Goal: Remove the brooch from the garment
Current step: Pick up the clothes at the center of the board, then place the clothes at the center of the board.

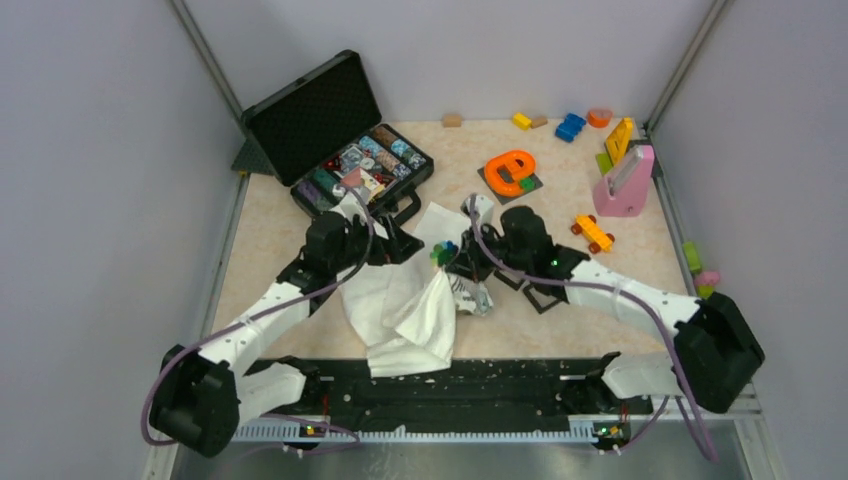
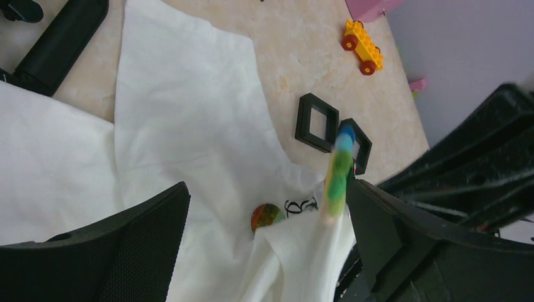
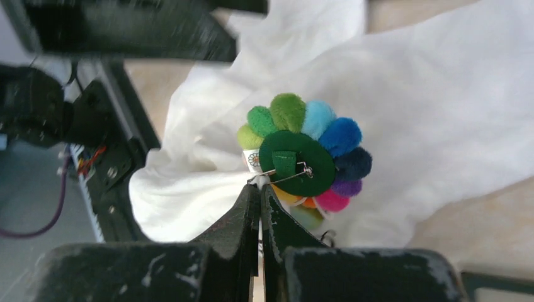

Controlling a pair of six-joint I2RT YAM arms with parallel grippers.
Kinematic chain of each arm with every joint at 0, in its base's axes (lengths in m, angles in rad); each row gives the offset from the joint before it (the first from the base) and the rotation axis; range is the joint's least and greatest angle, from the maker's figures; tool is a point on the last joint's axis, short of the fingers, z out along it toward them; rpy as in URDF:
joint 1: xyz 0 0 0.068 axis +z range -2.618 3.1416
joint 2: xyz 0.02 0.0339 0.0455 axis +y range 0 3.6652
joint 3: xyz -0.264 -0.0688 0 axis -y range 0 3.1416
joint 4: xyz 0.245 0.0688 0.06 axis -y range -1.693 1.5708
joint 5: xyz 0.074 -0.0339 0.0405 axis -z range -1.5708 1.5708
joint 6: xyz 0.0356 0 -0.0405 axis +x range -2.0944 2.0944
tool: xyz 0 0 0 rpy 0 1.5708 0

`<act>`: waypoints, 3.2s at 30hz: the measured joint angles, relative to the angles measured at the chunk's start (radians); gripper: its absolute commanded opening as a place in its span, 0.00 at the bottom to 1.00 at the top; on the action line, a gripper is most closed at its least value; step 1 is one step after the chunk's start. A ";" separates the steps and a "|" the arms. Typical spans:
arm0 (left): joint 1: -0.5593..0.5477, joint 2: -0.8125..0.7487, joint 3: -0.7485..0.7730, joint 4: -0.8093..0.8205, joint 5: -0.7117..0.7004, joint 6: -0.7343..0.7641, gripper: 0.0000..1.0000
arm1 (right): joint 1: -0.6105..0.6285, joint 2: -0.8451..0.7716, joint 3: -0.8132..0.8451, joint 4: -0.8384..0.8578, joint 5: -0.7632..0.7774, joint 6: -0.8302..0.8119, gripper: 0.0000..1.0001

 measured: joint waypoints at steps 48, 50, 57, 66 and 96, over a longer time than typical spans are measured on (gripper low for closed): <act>-0.001 -0.240 -0.299 0.148 0.167 -0.150 0.88 | 0.067 0.287 0.240 -0.075 -0.166 -0.089 0.00; -0.018 -0.265 -0.266 0.046 0.121 -0.150 0.85 | 0.087 0.289 0.235 -0.045 -0.170 -0.084 0.00; -0.029 -0.315 -0.260 -0.085 0.090 -0.174 0.59 | 0.112 0.317 0.228 -0.021 -0.158 -0.074 0.00; -0.029 -0.282 -0.269 -0.115 0.087 -0.188 0.50 | 0.123 0.318 0.208 -0.020 -0.145 -0.067 0.00; -0.028 -0.231 -0.350 0.044 0.122 -0.231 0.00 | 0.142 0.312 0.118 0.027 -0.143 -0.054 0.27</act>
